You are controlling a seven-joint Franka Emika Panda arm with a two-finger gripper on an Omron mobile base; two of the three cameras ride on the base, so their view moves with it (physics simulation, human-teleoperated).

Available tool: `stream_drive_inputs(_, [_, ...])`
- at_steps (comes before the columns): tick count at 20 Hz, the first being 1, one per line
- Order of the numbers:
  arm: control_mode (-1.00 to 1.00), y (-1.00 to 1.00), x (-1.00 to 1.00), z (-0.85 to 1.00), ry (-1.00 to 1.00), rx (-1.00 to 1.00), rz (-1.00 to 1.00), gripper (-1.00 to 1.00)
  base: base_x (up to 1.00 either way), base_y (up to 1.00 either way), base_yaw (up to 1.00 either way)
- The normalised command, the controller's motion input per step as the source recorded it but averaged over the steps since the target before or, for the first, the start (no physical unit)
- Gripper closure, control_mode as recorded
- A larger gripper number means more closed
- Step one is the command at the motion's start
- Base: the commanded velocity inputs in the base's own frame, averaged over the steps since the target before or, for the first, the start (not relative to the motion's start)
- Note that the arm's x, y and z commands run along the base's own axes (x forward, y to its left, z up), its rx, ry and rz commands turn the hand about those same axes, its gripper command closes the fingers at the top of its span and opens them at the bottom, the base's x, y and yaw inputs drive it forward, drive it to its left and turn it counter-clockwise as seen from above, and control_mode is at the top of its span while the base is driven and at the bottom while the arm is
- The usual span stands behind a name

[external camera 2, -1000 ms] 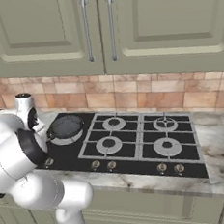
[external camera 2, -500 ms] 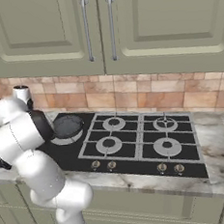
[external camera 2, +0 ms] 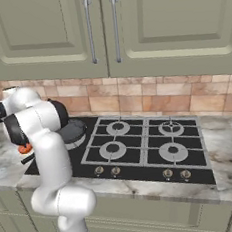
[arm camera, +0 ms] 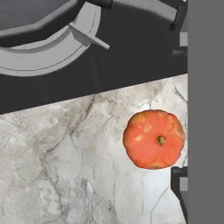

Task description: Place both pans onto different burners. Then place the squash and the chicken drumstick on different pans.

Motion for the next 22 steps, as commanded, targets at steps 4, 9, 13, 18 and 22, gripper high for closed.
stream_drive_inputs(4, [-1.0,0.23,0.16,-0.08,0.02,-0.13,0.01,-1.0,0.0,0.0,0.0])
stream_drive_inputs(9, [-1.0,0.01,0.04,-0.01,0.04,0.0,0.0,-1.0,0.0,0.0,0.0])
stream_drive_inputs(13, [-1.0,-0.05,0.0,-0.01,0.02,0.0,0.0,-1.0,0.0,0.0,0.0])
stream_drive_inputs(18, [-1.0,-0.08,-0.15,-0.16,0.02,0.01,-0.01,-1.0,0.0,0.0,0.0])
stream_drive_inputs(22, [-1.0,-0.19,-0.28,-0.4,0.0,0.11,-0.02,-1.0,0.0,0.0,0.0])
